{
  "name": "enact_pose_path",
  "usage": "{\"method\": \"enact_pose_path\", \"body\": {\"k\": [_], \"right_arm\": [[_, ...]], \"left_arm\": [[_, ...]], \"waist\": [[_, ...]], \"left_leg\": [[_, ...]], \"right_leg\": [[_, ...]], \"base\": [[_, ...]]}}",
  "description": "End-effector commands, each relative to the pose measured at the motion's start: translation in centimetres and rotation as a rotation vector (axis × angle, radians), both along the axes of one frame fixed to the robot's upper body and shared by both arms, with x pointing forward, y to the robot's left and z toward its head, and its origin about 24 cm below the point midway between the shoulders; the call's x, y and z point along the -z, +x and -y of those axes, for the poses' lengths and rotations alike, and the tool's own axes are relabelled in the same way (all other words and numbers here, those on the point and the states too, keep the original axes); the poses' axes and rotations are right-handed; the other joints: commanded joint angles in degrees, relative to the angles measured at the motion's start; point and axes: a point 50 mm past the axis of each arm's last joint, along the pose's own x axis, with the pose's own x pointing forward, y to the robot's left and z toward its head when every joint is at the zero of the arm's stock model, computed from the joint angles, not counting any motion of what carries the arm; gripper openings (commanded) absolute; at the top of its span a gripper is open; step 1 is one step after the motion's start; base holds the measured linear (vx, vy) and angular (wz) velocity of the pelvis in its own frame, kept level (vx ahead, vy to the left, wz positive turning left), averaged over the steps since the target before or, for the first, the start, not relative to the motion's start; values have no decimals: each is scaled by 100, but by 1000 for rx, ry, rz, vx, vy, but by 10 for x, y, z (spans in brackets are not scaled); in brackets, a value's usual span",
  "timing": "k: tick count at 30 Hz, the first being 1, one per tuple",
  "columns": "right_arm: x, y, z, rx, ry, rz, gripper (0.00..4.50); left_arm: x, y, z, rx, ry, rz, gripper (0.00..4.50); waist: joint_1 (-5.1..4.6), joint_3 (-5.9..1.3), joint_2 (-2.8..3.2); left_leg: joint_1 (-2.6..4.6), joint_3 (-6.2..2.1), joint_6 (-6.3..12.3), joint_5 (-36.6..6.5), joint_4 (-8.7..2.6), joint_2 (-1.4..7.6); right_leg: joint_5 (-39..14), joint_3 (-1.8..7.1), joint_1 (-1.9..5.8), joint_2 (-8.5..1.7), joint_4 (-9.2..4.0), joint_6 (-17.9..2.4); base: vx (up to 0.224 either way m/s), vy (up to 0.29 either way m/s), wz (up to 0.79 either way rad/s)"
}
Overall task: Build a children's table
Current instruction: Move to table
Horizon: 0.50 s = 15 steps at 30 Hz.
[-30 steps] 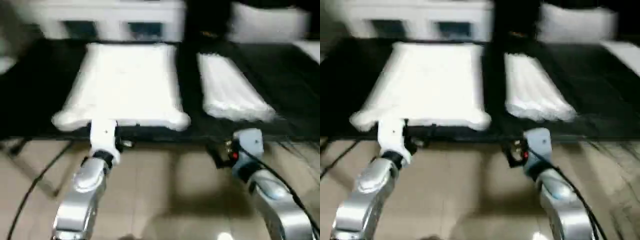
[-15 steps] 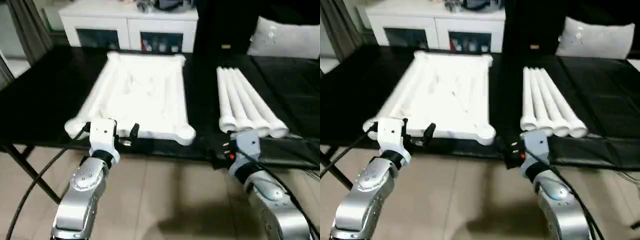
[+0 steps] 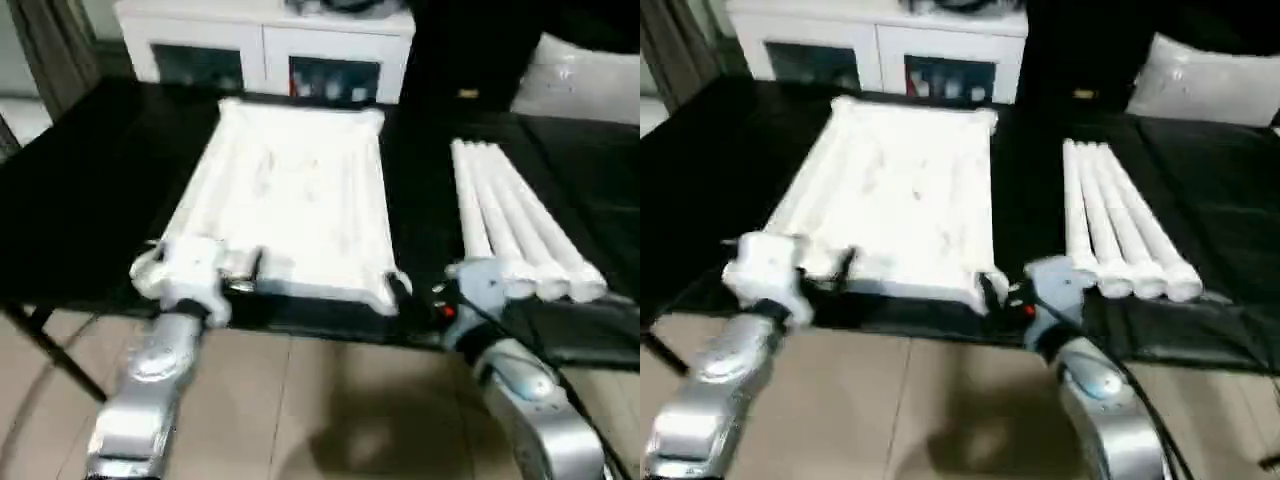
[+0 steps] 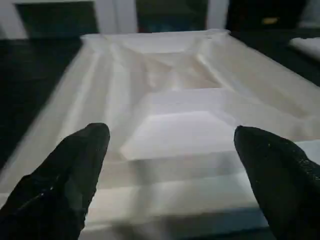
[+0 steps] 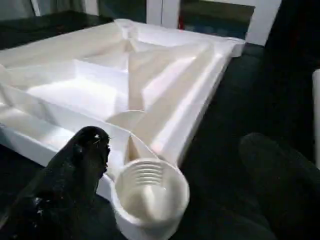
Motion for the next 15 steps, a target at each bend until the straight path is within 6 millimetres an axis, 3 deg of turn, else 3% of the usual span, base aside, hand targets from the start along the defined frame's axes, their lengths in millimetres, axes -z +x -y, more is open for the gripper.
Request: {"method": "enact_pose_path", "body": {"k": [1, 2, 3, 4, 5, 6, 7, 8, 9, 10, 11, 12, 13, 14, 15], "right_arm": [[-2, 1, 6, 16, -21, 14, 450], [-3, 1, 6, 15, -21, 15, 450], [-3, 0, 6, 15, -21, 15, 450], [-3, 0, 6, 14, -22, 15, 450], [-3, 0, 6, 14, -22, 15, 450], [-2, 0, 6, 13, -24, 16, 450], [-2, -1, 6, 13, -25, 16, 450], [-2, -1, 6, 13, -27, 17, 450], [-2, -1, 7, 13, -28, 17, 450], [-2, -1, 7, 14, -28, 17, 450], [-2, -1, 7, 14, -28, 17, 450], [-2, -1, 7, 15, -30, 17, 450], [-2, -2, 8, 16, -31, 17, 450], [-2, -2, 8, 16, -31, 17, 450], [-2, -2, 9, 16, -32, 17, 450]], "left_arm": [[-3, 0, 8, 33, -6, 13, 448], [-3, 0, 9, 33, -5, 13, 448], [-3, 0, 9, 34, -5, 12, 448], [-3, 0, 9, 36, -5, 12, 448], [-3, 0, 9, 38, -5, 11, 448], [-3, 0, 9, 42, -5, 11, 448], [-3, 0, 9, 43, -5, 11, 448], [-2, 0, 10, 46, -6, 10, 448], [-2, -1, 10, 47, -6, 10, 448], [-2, 0, 10, 48, -7, 10, 448], [-2, 0, 10, 48, -8, 10, 448], [-2, -1, 11, 50, -9, 9, 448], [-2, -1, 11, 51, -9, 9, 448], [-2, -1, 11, 53, -10, 8, 448], [-1, -1, 12, 55, -11, 6, 448]], "waist": [[69, -246, -225], [292, -143, -211], [355, -166, -111], [409, -110, -120], [405, -95, -86], [379, -52, 44], [312, -70, 316], [69, -85, 380], [-1, -145, 383], [-84, -197, 394], [-111, -211, 362], [-125, -173, 248], [-91, -162, 116], [-15, -183, -17], [133, -266, -176]], "left_leg": [[-33, -6, 1853, 690, -154, 155], [-390, 3, 1161, 13, 385, 163], [-551, -84, 792, 96, 523, 293], [-645, -113, 256, 335, 498, 350], [-672, -118, 140, 434, 419, 387], [-632, -75, 115, 682, 18, 457], [-355, -22, 155, 406, -527, 618], [-12, -331, 448, -573, -723, 901], [239, -478, 664, -814, -750, 1008], [427, -711, 1326, -568, -781, 1120], [485, -762, 1757, -208, -739, 1131], [463, -738, 2394, 342, -677, 1130], [258, -459, 2379, 551, -537, 822], [-50, -128, 2126, 507, -270, 466], [-755, 33, 1658, 473, 243, 150]], "right_leg": [[238, 552, 415, -379, -693, -338], [-1376, 1112, 866, -1022, -1131, -1288], [-1623, 1121, 1021, -1147, -1090, -1619], [-1368, 931, 997, -962, -1046, -1918], [-1178, 838, 979, -828, -1031, -2019], [-1154, 492, 879, -483, -1000, -1966], [-1446, 86, 737, -91, -930, -1464], [-1258, -53, 413, 204, -531, -1064], [-900, -57, 265, 164, -356, -976], [-381, -69, 100, 97, -108, -622], [-219, -60, -11, 69, -27, -396], [-70, 24, -116, -51, -14, -106], [274, 176, 50, -201, -354, -221], [603, 386, 376, -333, -633, -500], [337, 830, 1190, -720, -909, -928]], "base": [[71, -42, 20], [82, -39, 9], [82, -39, 9], [79, -15, -7], [65, 8, -5], [65, 8, -5], [72, 57, -5], [117, 74, 6], [117, 74, 6], [122, 46, 8], [101, 26, 4], [101, 26, 4], [98, -9, 14], [111, -30, 6], [111, -30, 6]]}}
